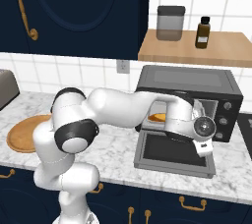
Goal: Pick up the kebab skewer and baguette bread, and place them inside the toaster oven. Close the toaster oven door and start by setting the timer.
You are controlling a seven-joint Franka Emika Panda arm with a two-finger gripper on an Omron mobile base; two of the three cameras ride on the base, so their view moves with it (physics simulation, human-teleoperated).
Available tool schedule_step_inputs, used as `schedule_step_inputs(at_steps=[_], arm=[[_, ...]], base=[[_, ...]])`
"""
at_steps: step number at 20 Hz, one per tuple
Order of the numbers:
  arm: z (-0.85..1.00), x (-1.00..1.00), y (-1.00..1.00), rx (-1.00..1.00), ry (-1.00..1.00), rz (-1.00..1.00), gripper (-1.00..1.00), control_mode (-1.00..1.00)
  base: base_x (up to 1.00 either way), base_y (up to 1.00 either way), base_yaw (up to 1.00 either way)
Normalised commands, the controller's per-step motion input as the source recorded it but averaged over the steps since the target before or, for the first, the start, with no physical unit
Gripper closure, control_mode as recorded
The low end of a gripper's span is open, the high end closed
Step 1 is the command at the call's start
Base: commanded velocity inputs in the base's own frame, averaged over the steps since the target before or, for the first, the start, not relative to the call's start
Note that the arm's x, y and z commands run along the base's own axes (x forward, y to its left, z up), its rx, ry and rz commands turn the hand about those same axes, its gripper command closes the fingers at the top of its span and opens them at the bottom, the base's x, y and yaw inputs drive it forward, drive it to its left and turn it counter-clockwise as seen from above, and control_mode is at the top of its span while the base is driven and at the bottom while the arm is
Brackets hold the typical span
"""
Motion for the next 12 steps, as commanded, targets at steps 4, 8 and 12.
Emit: schedule_step_inputs(at_steps=[4, 8, 12], arm=[[0.52, 0.00, 0.00, 0.01, -0.20, 0.00, 1.00, -1.00], [0.41, 0.10, 0.18, 0.02, -0.17, 0.00, 1.00, -1.00], [0.02, 0.22, 0.39, 0.03, -0.04, 0.00, 1.00, -1.00]], base=[[0.00, 0.00, 0.00], [0.00, 0.00, 0.00], [0.00, 0.00, 0.00]])
